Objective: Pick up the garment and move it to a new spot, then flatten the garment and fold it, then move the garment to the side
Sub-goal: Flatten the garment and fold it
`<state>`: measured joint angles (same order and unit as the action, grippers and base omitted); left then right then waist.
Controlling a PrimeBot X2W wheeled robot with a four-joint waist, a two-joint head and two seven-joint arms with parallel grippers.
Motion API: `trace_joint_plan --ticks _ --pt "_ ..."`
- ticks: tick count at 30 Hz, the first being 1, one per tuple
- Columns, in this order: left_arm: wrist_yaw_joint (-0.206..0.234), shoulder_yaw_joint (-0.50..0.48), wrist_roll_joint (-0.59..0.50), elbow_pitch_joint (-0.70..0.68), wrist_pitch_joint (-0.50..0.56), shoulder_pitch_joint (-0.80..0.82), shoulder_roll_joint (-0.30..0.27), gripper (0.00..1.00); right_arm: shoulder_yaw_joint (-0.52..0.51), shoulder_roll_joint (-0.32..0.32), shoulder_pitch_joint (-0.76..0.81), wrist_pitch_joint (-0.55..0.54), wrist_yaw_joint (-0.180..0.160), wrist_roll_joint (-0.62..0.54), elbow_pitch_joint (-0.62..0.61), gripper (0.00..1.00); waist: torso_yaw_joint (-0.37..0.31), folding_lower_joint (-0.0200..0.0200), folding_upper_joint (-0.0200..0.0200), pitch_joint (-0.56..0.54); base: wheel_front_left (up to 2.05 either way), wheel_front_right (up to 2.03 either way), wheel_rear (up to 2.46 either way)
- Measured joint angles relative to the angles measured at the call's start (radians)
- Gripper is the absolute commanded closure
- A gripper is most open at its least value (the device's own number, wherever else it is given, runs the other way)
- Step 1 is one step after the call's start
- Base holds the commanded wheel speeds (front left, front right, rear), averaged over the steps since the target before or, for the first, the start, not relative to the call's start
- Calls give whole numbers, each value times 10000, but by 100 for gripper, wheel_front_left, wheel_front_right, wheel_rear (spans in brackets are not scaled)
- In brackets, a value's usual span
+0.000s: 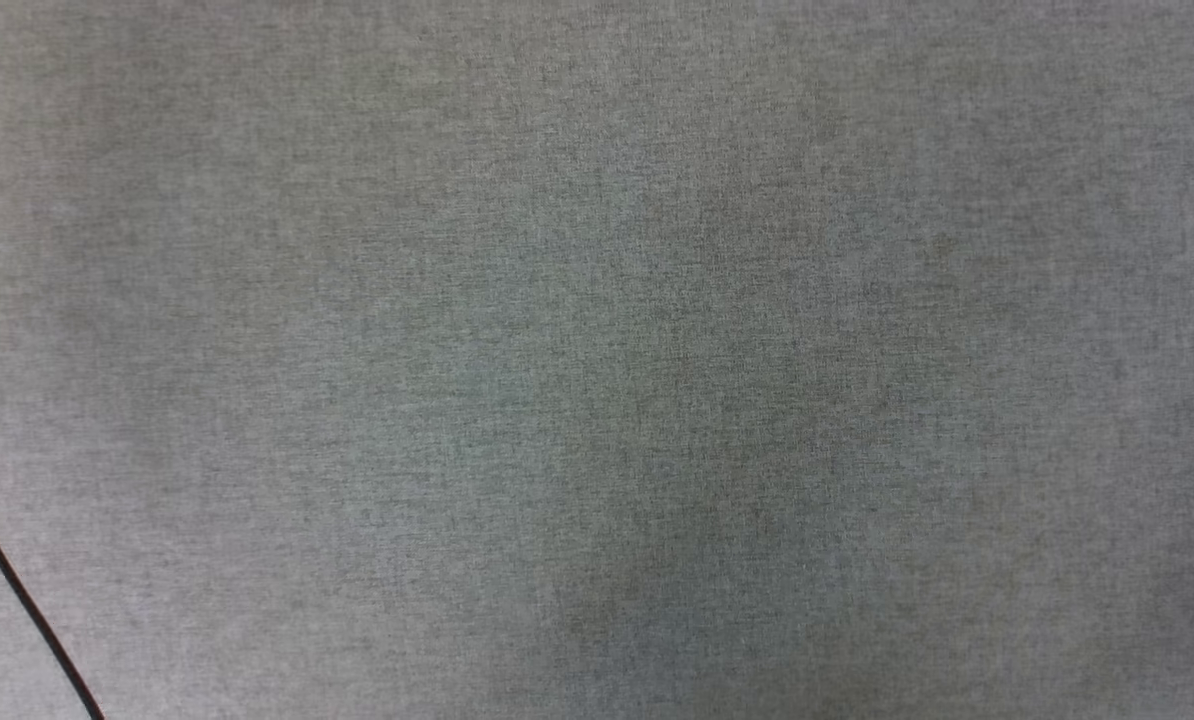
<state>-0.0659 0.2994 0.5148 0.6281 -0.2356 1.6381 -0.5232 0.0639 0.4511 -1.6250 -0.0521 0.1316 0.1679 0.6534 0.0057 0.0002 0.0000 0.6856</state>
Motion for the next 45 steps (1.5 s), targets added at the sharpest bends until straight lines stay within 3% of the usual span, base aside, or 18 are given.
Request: trace_joint_plan --ticks 8,17,24,28,35,45 --pt "-284 167 -21 153 -244 -2641 368 100 765 111 2125 619 0 1120 474 100 119 -1 0 -526 0 0 0" --pt "-320 217 -324 -1216 -245 -7048 614 100 1588 399 5708 897 -4 2217 255 100 181 -2 1 -1930 0 0 0" --pt "-121 -23 27 -2211 -247 -10603 322 100 1843 395 8404 594 -4 3438 -533 100 109 -5 1 -3185 0 0 0" --pt "17 -27 263 -2627 -207 -12291 190 100 2194 727 10073 173 -4 4307 -1340 100 79 -5 1 -3815 0 0 0" --pt "447 125 405 -3517 180 -14376 -81 100 2479 1490 12317 -424 0 5114 -2522 100 26 -6 0 -4660 0 0 0" --pt "792 316 803 -4698 995 -16912 -548 100 2447 2057 14740 -1369 0 5935 -3338 100 -110 -5 1 -5532 0 0 0"
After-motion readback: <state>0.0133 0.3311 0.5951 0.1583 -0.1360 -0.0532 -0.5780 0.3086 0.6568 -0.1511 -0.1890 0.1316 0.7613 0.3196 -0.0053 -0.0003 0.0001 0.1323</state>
